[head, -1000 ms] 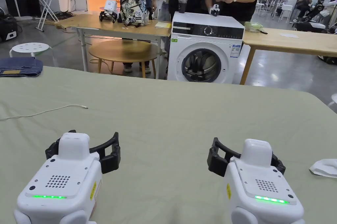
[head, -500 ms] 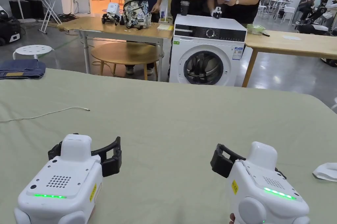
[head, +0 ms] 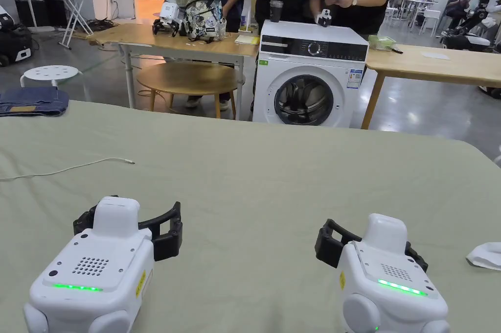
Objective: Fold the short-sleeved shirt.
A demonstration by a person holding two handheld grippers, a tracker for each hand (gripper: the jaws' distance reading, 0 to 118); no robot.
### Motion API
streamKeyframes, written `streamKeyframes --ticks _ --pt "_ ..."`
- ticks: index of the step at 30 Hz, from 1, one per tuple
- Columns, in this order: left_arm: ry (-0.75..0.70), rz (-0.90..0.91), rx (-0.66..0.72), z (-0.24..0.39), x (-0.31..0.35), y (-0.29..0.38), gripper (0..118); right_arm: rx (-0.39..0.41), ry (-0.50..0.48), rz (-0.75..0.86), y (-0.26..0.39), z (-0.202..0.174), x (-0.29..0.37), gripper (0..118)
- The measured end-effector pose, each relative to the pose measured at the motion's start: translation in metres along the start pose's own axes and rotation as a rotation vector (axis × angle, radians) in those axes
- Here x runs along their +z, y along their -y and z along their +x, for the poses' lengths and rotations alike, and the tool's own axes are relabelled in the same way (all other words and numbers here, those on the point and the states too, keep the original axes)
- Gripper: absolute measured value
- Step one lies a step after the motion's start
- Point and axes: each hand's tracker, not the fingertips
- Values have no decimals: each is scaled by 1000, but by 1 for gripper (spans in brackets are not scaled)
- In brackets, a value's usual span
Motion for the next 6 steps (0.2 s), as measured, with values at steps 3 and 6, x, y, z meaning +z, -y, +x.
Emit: streamKeyframes --ticks 3,6 --pt "1 0 -7 1 0 -1 94 16 -14 11 1 2 -1 103" --pt "-2 1 -11 1 -1 -1 94 -2 -29 0 0 5 -1 103"
